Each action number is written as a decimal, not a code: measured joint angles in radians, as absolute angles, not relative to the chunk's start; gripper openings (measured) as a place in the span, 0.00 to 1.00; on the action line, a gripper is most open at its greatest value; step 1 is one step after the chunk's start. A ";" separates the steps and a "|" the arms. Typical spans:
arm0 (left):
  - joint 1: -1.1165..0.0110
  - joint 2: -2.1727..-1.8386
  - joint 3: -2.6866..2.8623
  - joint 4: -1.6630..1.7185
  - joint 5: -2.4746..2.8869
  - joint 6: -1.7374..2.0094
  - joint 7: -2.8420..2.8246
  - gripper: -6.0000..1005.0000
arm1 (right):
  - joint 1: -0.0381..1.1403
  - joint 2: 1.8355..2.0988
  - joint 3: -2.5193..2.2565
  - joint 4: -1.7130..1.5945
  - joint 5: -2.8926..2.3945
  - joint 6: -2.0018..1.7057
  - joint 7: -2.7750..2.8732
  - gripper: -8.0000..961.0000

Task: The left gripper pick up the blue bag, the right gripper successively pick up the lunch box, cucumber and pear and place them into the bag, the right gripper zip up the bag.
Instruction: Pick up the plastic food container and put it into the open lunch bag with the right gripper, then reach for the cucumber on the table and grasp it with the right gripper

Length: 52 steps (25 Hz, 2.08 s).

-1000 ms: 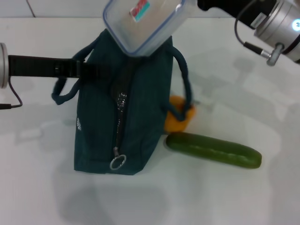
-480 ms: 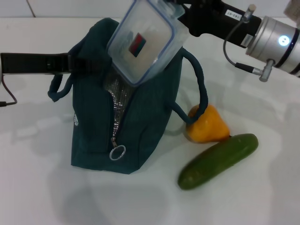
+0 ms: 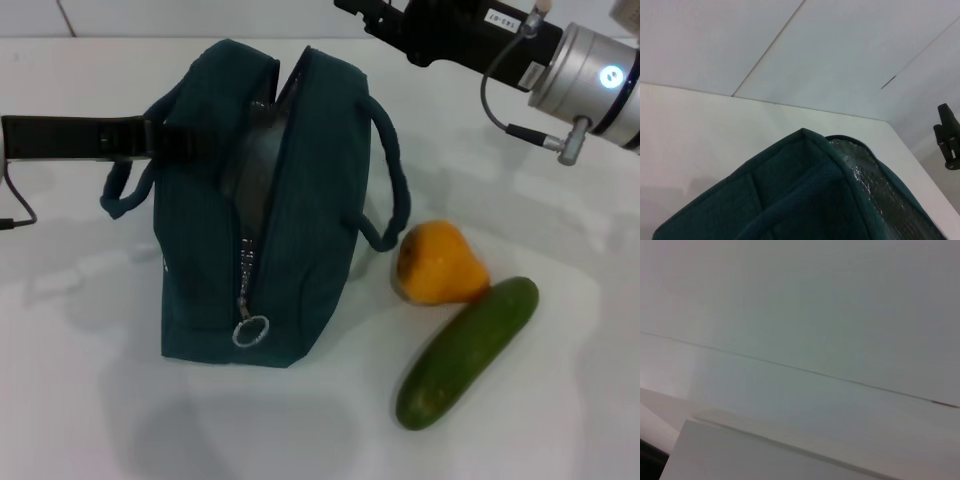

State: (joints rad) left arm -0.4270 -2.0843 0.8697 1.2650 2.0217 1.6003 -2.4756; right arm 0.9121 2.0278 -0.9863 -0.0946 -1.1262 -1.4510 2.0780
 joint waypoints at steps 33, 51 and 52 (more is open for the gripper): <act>-0.428 -2.079 0.790 1.171 2.029 1.582 -2.380 0.04 | 1.011 1.946 -1.170 -1.157 -2.292 -1.992 1.869 0.90; -0.417 -2.083 0.790 1.123 2.019 1.578 -2.348 0.04 | 0.984 2.028 -1.666 -1.239 -2.378 -1.897 1.913 0.89; -0.418 -2.084 0.790 1.123 2.019 1.578 -2.347 0.04 | 0.983 2.028 -1.686 -1.234 -2.377 -1.887 1.913 0.89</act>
State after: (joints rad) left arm -0.4176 -2.0837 0.7900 1.1232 2.0192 1.5777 -2.3473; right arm 0.9832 2.0277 -1.6861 -1.2339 -2.3768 -1.8868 1.9129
